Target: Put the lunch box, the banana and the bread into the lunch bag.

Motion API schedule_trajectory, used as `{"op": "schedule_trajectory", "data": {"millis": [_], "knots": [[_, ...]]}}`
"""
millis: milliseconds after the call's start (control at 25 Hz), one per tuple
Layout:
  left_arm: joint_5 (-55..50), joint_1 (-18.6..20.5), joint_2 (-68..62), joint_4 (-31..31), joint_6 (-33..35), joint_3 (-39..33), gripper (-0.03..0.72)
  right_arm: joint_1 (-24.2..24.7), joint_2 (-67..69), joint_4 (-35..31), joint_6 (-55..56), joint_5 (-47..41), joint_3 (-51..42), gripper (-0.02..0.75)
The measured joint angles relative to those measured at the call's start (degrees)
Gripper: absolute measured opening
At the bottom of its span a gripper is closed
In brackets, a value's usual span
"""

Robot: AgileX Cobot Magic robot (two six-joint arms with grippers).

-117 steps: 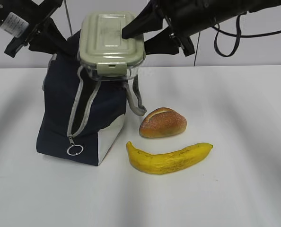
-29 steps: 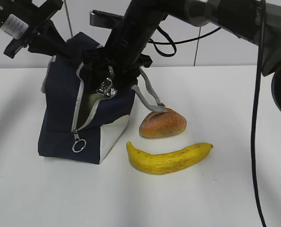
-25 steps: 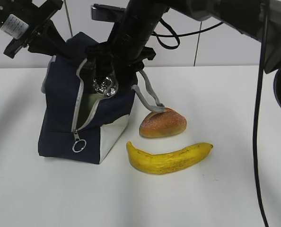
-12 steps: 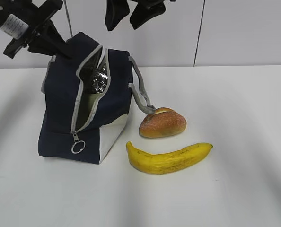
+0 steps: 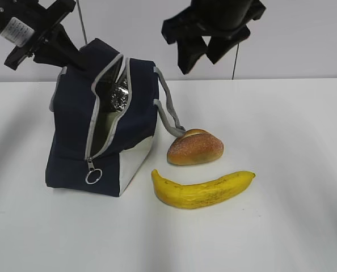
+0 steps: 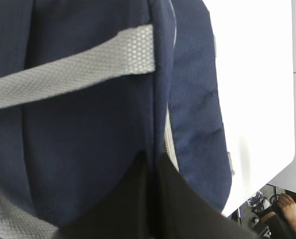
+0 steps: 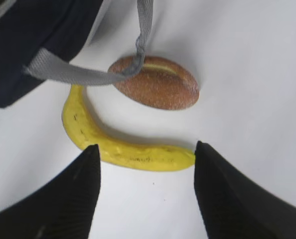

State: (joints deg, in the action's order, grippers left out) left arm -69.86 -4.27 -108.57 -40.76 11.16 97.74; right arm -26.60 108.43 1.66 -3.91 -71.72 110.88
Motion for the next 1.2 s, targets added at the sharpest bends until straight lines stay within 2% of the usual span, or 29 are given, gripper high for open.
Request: {"op": "schedule_trajectory", "data": {"millis": [520, 720, 960, 1200], "knots": [[0.00, 0.00, 0.00, 0.05, 0.00, 0.00, -0.003, 0.00, -13.49, 2.07, -0.23, 0.33, -26.34, 0.440], [0.00, 0.00, 0.00, 0.05, 0.06, 0.00, -0.003, 0.00, -17.62, -0.48, 2.93, 2.68, -35.19, 0.440], [0.00, 0.00, 0.00, 0.05, 0.12, 0.00, -0.003, 0.00, -18.27, -5.82, 4.98, 5.16, -39.51, 0.440], [0.00, 0.00, 0.00, 0.05, 0.12, 0.00, -0.003, 0.00, -18.27, -6.60, 5.36, 8.82, -39.60, 0.440]]}}
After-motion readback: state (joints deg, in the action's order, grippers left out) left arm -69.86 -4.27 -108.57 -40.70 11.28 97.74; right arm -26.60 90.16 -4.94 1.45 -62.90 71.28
